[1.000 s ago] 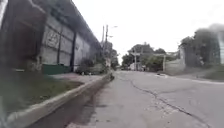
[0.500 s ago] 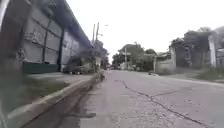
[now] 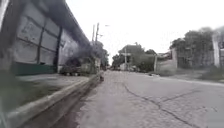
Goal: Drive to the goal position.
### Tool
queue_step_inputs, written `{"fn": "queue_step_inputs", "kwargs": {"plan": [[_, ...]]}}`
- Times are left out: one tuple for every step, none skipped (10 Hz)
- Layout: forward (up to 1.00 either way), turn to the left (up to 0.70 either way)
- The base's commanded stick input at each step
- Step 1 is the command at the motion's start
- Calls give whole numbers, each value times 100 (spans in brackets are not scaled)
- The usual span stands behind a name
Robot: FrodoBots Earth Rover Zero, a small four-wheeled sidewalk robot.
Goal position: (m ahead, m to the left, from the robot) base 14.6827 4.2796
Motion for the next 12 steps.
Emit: {"fn": "queue_step_inputs", "kwargs": {"plan": [[70, 0], [70, 0], [70, 0], [70, 0], [70, 0], [70, -4], [70, -12], [70, -33], [70, -33], [70, -33], [70, -34], [70, -25]]}}
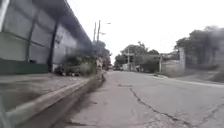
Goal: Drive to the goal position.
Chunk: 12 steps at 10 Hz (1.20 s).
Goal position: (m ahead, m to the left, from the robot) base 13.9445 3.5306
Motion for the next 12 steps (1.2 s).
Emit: {"fn": "queue_step_inputs", "kwargs": {"plan": [[70, -7], [70, 0], [70, 0], [70, 0], [70, 0], [70, 0], [70, 0], [70, 0], [70, 0], [70, -1], [70, -19], [70, -34]]}}
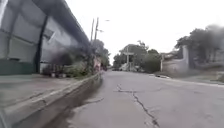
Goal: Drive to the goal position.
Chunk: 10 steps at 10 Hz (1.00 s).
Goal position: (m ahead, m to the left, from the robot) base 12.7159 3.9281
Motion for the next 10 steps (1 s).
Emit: {"fn": "queue_step_inputs", "kwargs": {"plan": [[70, -35], [70, -19], [70, -3], [70, 0], [70, 0], [70, 0], [70, 0], [70, 0], [70, 0], [70, 0]]}}
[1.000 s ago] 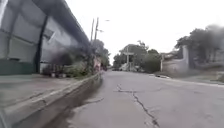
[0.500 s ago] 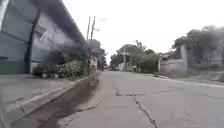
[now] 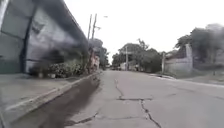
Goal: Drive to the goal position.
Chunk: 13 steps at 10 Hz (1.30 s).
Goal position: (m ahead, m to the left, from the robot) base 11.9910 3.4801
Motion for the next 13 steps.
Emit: {"fn": "queue_step_inputs", "kwargs": {"plan": [[70, 0], [70, 0], [70, 0], [70, 0], [70, 0], [70, 0], [70, 0], [70, -1], [70, -17], [70, -33], [70, -20], [70, -6], [70, 0]]}}
